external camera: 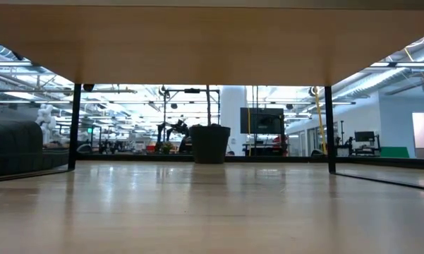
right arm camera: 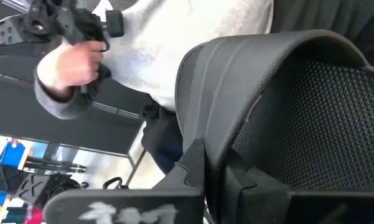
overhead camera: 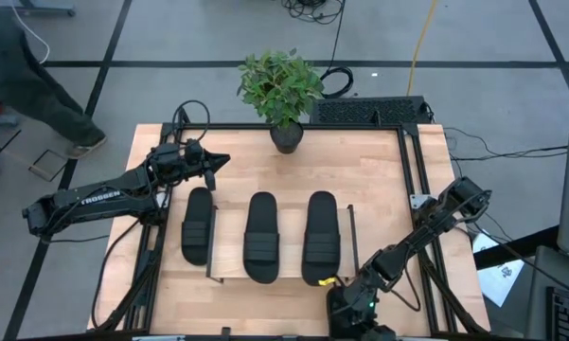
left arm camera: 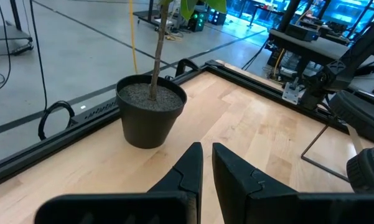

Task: Pick and place slides into the shelf
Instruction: Put the black slipper under the shelf

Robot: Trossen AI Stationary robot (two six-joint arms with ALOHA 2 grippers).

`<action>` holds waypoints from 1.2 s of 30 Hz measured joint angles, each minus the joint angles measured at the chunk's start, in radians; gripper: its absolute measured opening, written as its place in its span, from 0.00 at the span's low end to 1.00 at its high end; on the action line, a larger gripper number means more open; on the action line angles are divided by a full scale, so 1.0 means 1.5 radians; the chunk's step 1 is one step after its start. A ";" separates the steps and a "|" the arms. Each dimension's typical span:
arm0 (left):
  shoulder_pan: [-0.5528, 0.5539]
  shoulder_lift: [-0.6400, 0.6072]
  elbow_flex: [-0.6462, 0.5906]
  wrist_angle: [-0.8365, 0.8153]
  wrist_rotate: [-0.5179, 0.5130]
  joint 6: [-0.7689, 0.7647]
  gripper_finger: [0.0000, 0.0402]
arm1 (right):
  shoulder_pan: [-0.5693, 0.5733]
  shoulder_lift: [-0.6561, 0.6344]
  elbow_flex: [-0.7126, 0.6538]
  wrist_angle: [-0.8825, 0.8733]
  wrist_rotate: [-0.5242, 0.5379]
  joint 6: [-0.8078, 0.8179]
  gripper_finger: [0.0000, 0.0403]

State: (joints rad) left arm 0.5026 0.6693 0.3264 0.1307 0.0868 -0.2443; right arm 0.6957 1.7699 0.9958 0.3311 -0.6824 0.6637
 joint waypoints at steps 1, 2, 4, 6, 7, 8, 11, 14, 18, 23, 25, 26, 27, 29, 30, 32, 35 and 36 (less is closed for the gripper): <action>0.000 0.000 0.000 0.000 0.000 0.000 0.09 | -0.002 0.000 0.000 0.002 0.000 -0.007 0.00; 0.000 0.000 0.000 0.000 0.000 0.000 0.09 | -0.004 0.000 0.000 0.002 0.003 -0.017 0.00; 0.000 0.000 0.000 0.000 0.000 0.000 0.09 | -0.008 0.000 0.000 -0.001 0.014 -0.033 0.00; 0.000 0.000 0.000 0.000 0.000 0.000 0.09 | -0.010 0.000 0.000 -0.006 0.032 -0.036 0.00; 0.000 0.000 0.000 0.000 0.000 0.001 0.09 | -0.010 0.000 0.000 -0.006 0.044 -0.035 0.00; 0.000 0.000 0.000 0.000 0.000 0.002 0.09 | -0.010 0.000 0.000 -0.006 0.058 -0.030 0.00; 0.000 0.000 0.000 0.000 0.000 0.004 0.09 | 0.007 0.001 0.000 -0.006 0.093 -0.009 0.00; 0.000 0.000 0.000 0.000 -0.001 0.004 0.09 | 0.036 0.001 0.000 -0.005 0.107 0.013 0.00; 0.000 0.000 0.000 0.000 -0.001 0.004 0.09 | 0.071 0.001 0.000 0.019 0.161 0.037 0.00; 0.000 0.000 0.000 0.000 0.000 0.002 0.09 | 0.081 0.001 0.000 0.050 0.310 0.071 0.00; 0.000 0.000 0.000 0.000 0.000 0.001 0.09 | 0.076 0.001 0.000 0.074 0.344 0.106 0.00; 0.000 0.000 0.000 0.000 0.000 0.000 0.09 | 0.073 0.001 0.000 0.083 0.354 0.124 0.00; 0.000 0.000 0.000 0.000 0.000 -0.001 0.09 | 0.068 0.001 0.000 0.088 0.364 0.138 0.00; 0.000 0.000 0.000 0.000 0.000 -0.001 0.09 | 0.060 0.001 0.000 0.092 0.390 0.163 0.00; 0.000 0.000 0.000 0.000 0.000 -0.001 0.09 | 0.056 0.001 0.000 0.093 0.404 0.172 0.00; 0.000 0.000 0.000 0.000 0.000 -0.001 0.09 | 0.048 0.001 0.000 0.097 0.441 0.204 0.01; 0.000 0.000 0.000 -0.002 0.000 -0.001 0.09 | 0.037 0.001 0.000 0.101 0.493 0.251 0.01; 0.000 0.000 0.000 -0.002 0.000 0.001 0.09 | 0.034 0.001 0.000 0.108 0.512 0.262 0.01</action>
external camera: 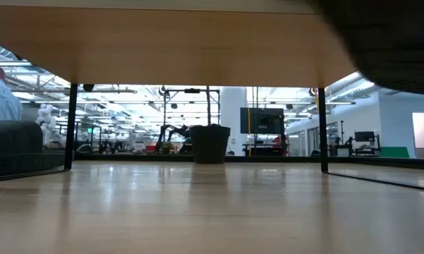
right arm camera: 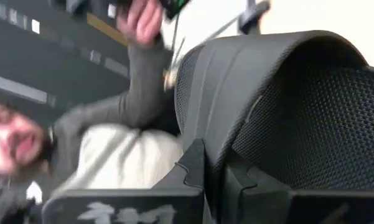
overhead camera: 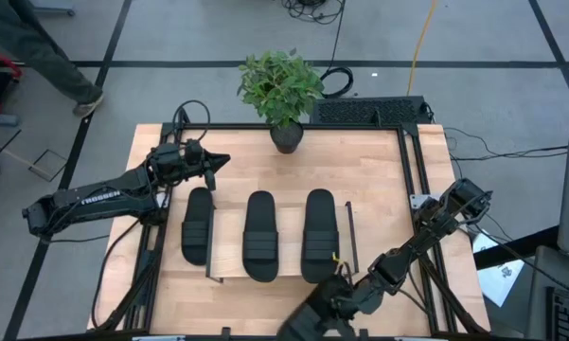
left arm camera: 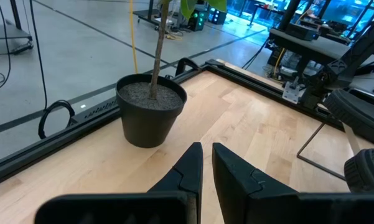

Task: Pick and place slides into the shelf
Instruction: Put the black slipper under the shelf

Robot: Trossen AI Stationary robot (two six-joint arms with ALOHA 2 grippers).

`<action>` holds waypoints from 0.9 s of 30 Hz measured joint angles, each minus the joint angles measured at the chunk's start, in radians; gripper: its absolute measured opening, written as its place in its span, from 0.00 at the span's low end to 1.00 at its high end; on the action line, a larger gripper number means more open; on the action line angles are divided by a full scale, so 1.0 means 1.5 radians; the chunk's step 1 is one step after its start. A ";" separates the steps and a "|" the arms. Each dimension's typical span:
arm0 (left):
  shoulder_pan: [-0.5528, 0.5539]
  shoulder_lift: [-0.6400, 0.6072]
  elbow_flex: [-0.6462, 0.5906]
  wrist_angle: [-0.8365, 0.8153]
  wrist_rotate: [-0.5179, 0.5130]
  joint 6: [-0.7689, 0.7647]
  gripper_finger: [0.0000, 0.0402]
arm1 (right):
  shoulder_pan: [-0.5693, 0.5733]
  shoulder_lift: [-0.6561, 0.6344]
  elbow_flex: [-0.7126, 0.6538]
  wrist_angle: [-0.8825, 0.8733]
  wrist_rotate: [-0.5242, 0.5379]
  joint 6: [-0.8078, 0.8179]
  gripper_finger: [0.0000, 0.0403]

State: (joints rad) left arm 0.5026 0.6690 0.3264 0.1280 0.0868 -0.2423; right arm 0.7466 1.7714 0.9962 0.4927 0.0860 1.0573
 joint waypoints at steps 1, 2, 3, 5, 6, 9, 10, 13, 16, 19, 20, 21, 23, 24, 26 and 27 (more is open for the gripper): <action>0.000 0.000 0.000 0.000 0.000 0.003 0.09 | -0.002 0.000 0.000 0.012 0.019 0.012 0.01; 0.000 0.000 0.000 0.000 0.000 0.003 0.09 | -0.002 0.000 0.000 0.025 0.042 0.026 0.01; 0.000 0.000 0.000 0.000 0.000 0.003 0.09 | -0.003 0.000 0.000 0.036 0.067 0.040 0.01; 0.000 0.000 0.000 0.001 0.000 0.003 0.09 | -0.002 0.000 0.001 0.045 0.138 0.059 0.01; 0.000 0.000 0.000 0.001 0.000 0.003 0.09 | -0.002 0.000 0.001 0.044 0.172 0.070 0.01; 0.000 0.000 0.000 0.001 0.000 0.007 0.09 | -0.005 0.000 0.001 0.038 0.206 0.111 0.01; 0.000 0.000 0.000 0.001 0.000 0.014 0.09 | -0.006 0.000 0.001 0.033 0.208 0.123 0.01; 0.000 0.000 0.000 0.001 0.000 0.046 0.09 | -0.005 0.009 0.001 0.022 0.232 0.156 0.01; 0.000 0.000 0.000 0.002 -0.001 0.080 0.09 | -0.005 0.024 0.001 0.031 0.239 0.167 0.01; 0.000 0.000 0.000 0.003 -0.011 0.108 0.09 | 0.001 0.034 0.002 0.038 0.275 0.168 0.01; 0.000 0.000 0.000 0.003 -0.017 0.115 0.09 | 0.001 0.037 0.002 0.038 0.283 0.169 0.01; 0.000 0.000 0.000 0.003 -0.019 0.121 0.09 | 0.001 0.038 0.002 0.040 0.290 0.170 0.01; 0.000 0.000 0.000 0.003 -0.021 0.123 0.09 | 0.001 0.038 0.002 0.040 0.287 0.171 0.00; 0.000 0.000 0.000 0.002 -0.021 0.123 0.09 | 0.001 0.038 0.002 0.040 0.282 0.169 0.00; 0.000 0.000 0.000 0.001 -0.021 0.125 0.09 | 0.006 0.038 0.008 0.027 0.289 0.155 0.00; 0.000 0.000 0.000 0.002 -0.022 0.128 0.09 | 0.010 0.039 0.013 0.019 0.296 0.136 0.00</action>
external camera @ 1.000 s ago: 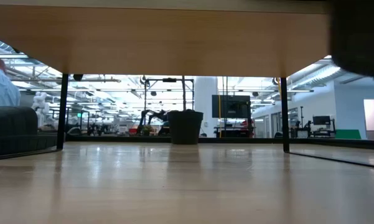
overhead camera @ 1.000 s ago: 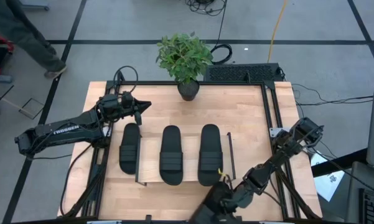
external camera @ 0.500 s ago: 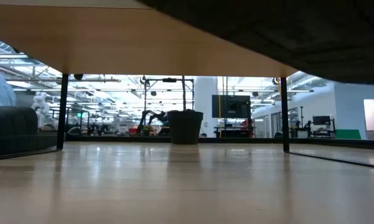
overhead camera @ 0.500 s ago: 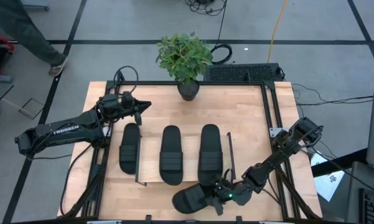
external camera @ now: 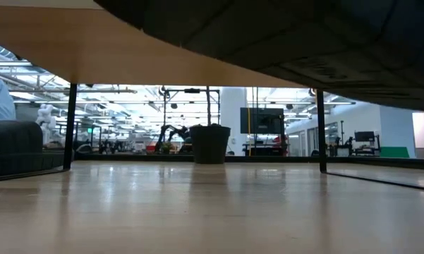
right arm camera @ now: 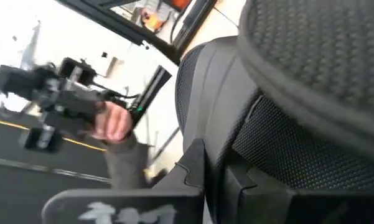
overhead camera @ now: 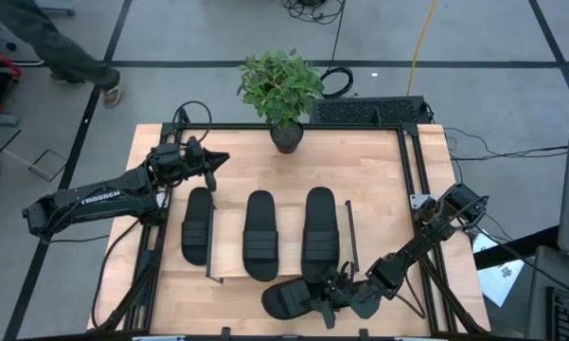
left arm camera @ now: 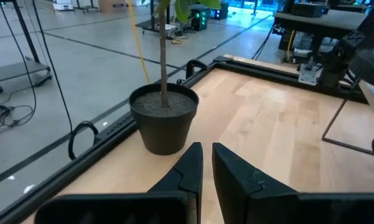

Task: Pick and place slides into the shelf
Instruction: Put the black slipper under the shelf

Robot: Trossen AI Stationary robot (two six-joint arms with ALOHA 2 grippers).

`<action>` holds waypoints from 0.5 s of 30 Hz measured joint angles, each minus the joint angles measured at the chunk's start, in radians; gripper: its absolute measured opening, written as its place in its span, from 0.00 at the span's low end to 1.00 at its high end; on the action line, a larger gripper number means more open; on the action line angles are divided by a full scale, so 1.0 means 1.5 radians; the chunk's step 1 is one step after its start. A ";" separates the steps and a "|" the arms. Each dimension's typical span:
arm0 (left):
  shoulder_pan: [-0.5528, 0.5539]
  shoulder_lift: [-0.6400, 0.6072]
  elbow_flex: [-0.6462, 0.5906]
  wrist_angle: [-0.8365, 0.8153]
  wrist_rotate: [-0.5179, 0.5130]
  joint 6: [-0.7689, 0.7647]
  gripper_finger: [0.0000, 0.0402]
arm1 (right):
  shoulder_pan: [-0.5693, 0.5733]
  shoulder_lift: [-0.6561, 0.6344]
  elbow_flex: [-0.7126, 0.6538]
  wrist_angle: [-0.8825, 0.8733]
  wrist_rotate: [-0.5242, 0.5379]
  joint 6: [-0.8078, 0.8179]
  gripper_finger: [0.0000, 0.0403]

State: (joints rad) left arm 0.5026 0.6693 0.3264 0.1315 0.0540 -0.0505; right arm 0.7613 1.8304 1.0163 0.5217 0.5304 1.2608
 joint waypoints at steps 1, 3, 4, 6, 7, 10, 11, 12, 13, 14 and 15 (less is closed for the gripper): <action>0.000 0.000 0.000 0.004 -0.001 0.003 0.09 | 0.002 0.000 0.010 -0.012 -0.001 -0.034 0.00; 0.000 0.000 0.000 0.017 -0.002 0.003 0.09 | 0.003 -0.006 0.041 -0.047 -0.004 -0.094 0.00; 0.000 0.000 0.000 0.023 -0.002 0.003 0.09 | 0.003 -0.014 0.060 -0.073 -0.011 -0.113 0.00; 0.000 0.000 0.000 0.029 -0.002 0.003 0.09 | 0.002 -0.020 0.107 -0.132 -0.008 -0.143 0.00; 0.000 0.000 0.000 0.031 -0.002 0.003 0.09 | 0.001 -0.020 0.130 -0.165 -0.008 -0.150 0.00; 0.000 0.000 0.000 0.034 -0.002 0.003 0.09 | 0.010 -0.019 0.179 -0.243 -0.004 -0.156 0.00; 0.000 0.000 0.000 0.034 -0.002 0.004 0.09 | 0.014 -0.017 0.188 -0.241 -0.001 -0.151 0.00; 0.000 0.000 0.000 0.034 -0.002 0.006 0.09 | 0.020 -0.016 0.192 -0.235 0.015 -0.144 0.00; 0.000 0.000 0.000 0.034 -0.002 0.009 0.09 | 0.026 -0.017 0.192 -0.233 0.028 -0.130 0.00; 0.000 0.000 0.000 0.034 -0.002 0.011 0.09 | 0.031 -0.017 0.191 -0.235 0.032 -0.119 0.00; 0.000 0.000 0.000 0.034 -0.002 0.011 0.09 | 0.035 -0.014 0.191 -0.238 0.032 -0.108 0.00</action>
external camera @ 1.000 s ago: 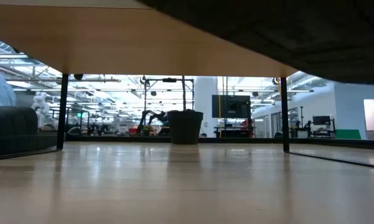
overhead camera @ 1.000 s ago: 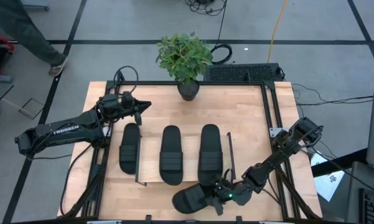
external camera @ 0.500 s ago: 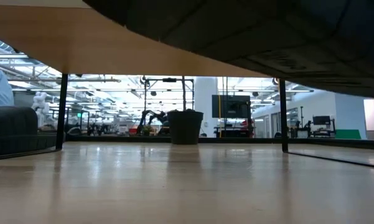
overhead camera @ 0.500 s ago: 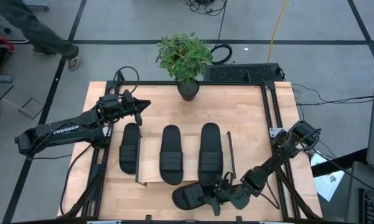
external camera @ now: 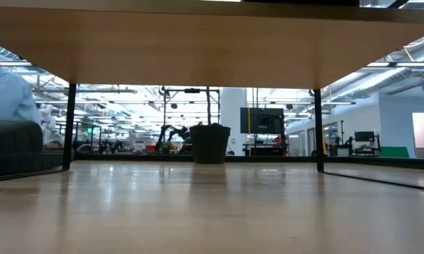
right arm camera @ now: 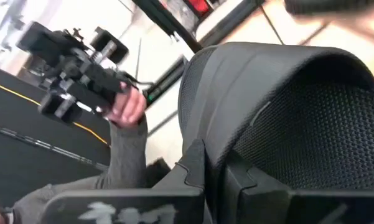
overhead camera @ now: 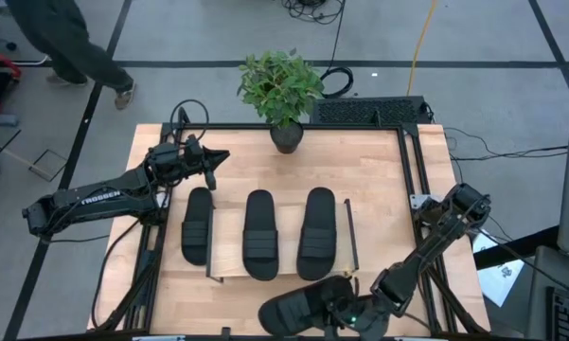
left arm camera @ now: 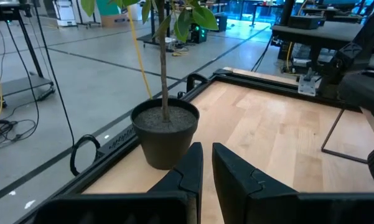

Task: Pick and place slides into the shelf
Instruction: Put the black slipper under the shelf

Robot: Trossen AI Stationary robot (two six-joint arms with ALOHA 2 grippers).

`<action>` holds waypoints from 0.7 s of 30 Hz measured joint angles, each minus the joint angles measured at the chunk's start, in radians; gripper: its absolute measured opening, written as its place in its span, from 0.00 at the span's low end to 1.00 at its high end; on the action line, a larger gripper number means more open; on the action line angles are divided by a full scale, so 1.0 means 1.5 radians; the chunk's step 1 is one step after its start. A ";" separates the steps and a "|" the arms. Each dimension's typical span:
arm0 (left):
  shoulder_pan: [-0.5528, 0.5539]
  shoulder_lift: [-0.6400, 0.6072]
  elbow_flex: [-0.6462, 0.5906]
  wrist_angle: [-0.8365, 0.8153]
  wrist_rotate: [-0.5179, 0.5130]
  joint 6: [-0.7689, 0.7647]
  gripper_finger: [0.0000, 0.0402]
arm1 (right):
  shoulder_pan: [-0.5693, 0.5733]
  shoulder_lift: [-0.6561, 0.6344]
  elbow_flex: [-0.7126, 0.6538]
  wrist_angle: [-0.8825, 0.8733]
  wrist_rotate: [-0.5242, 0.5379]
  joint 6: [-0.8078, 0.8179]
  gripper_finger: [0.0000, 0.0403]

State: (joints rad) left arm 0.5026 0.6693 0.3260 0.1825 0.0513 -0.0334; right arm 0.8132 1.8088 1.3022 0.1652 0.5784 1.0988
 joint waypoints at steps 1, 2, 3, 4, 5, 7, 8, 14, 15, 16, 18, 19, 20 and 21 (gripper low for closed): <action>0.000 0.000 0.000 0.000 0.000 0.001 0.09 | 0.003 0.005 0.000 0.000 0.000 0.005 0.00; 0.000 0.000 0.000 0.001 0.000 0.002 0.09 | 0.006 0.010 -0.001 0.002 0.001 0.007 0.00; 0.000 0.000 0.000 0.001 0.000 0.002 0.09 | 0.010 0.015 -0.001 0.004 0.001 0.008 0.00; 0.000 0.000 0.000 0.001 0.000 0.002 0.09 | 0.013 0.018 -0.002 0.012 0.001 0.008 0.00; 0.000 0.000 0.000 0.001 0.000 0.003 0.09 | 0.018 0.022 -0.002 0.026 0.003 0.009 0.00; 0.000 0.000 0.000 0.001 0.000 0.005 0.09 | 0.024 0.033 -0.001 0.051 0.012 0.017 0.00; 0.000 0.000 0.000 0.001 0.000 0.007 0.09 | 0.028 0.039 -0.001 0.052 0.017 0.027 0.00; 0.000 0.000 0.000 0.001 0.000 0.006 0.09 | 0.029 0.077 -0.002 0.042 0.017 0.072 0.00; 0.000 0.000 0.000 0.001 0.000 0.006 0.09 | 0.027 0.080 -0.002 0.046 0.020 0.068 0.00; 0.000 0.000 0.000 0.001 0.000 0.006 0.09 | 0.026 0.082 -0.002 0.045 0.021 0.064 0.00; 0.000 0.000 0.000 0.001 0.000 0.005 0.09 | 0.025 0.083 -0.002 0.031 0.038 0.061 0.00; 0.000 0.000 0.000 0.001 0.000 0.005 0.09 | 0.025 0.083 -0.002 0.026 0.046 0.062 0.00; 0.000 0.000 0.000 0.001 0.000 0.005 0.09 | 0.025 0.083 -0.002 0.018 0.053 0.063 0.00; 0.000 0.000 0.000 0.001 0.000 0.005 0.09 | 0.025 0.082 -0.002 0.008 0.054 0.070 0.00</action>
State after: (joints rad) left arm 0.5026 0.6693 0.3260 0.1844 0.0513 -0.0265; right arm 0.8509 1.9324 1.2995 0.1767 0.6594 1.2042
